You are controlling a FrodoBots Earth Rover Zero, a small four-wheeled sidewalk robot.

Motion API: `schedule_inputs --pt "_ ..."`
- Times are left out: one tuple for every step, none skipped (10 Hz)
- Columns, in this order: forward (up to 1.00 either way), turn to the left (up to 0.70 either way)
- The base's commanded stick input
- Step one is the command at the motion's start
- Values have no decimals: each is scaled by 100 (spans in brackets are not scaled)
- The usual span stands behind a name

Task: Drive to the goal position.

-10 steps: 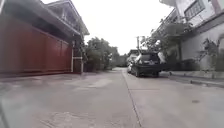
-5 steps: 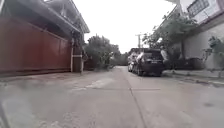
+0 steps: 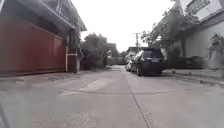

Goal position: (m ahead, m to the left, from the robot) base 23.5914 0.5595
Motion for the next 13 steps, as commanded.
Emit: schedule_inputs --pt "70 0" --pt "70 0" --pt "70 -3" --pt "70 -17" --pt "70 -35" --pt "70 -35" --pt "70 -35" --pt "70 -35" --pt "70 -35" --pt "70 -35" --pt "70 -35" --pt "70 -35" --pt "70 -32"
